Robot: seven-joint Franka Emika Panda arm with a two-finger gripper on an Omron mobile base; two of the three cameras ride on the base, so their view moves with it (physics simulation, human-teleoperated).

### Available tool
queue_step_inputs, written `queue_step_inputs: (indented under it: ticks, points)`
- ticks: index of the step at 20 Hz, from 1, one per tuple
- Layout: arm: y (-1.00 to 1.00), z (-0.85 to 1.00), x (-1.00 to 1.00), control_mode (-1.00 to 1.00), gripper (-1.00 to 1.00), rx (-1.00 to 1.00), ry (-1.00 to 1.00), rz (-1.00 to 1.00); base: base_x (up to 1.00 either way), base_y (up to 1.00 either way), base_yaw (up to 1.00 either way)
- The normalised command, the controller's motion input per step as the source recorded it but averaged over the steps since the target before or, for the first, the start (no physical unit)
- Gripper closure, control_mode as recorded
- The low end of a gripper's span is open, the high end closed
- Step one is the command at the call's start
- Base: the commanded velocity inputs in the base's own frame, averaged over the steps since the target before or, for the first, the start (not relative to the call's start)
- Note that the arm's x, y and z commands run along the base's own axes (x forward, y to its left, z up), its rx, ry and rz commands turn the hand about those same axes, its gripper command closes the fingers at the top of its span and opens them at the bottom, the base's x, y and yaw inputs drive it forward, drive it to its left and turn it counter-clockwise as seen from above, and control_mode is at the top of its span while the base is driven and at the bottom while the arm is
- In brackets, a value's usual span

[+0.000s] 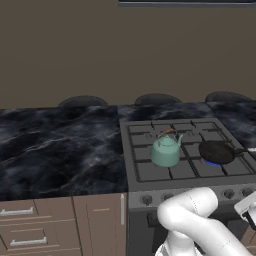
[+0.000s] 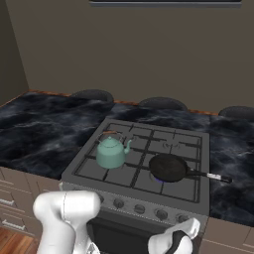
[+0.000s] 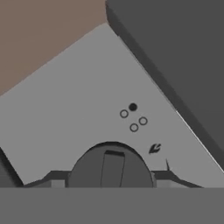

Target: Pick the pan from the cabinet and place it on the stove. Then turn on the stove burner for the pan.

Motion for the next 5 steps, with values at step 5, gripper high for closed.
queue_step_inputs:
  ticks: [5]
  points:
    - [0.07,-0.01,-0.02,-1.0,1.0,-0.22,0.02,0.0,0.0,0.0,0.0]
